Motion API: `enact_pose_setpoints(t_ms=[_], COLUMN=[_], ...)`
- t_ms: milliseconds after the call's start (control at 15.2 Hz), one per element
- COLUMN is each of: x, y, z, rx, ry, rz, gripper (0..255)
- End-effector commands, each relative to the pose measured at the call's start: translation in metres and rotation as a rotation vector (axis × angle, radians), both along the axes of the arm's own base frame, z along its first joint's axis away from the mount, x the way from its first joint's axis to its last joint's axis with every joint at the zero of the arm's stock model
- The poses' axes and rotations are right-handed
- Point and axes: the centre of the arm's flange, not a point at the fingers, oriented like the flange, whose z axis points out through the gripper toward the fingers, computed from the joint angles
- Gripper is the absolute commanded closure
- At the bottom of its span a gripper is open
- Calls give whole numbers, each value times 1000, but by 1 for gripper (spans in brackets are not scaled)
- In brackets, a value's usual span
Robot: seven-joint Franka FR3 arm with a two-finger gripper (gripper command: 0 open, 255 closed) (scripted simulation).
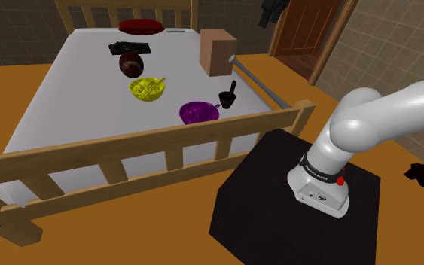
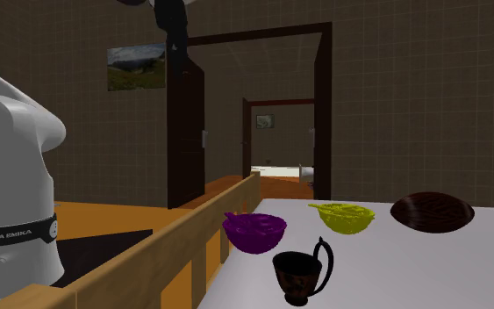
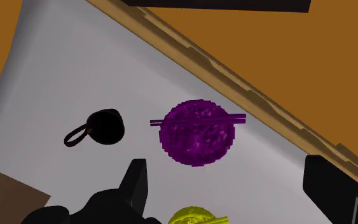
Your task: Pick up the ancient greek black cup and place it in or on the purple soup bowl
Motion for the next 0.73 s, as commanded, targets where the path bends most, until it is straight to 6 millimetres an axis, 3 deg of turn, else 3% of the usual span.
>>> enact_pose_setpoints(t_ms=[0, 660], x=[0, 54], y=[0, -86], z=[0, -92], rx=[0, 36], ry=[0, 13], rz=[0, 25], gripper=[0, 0])
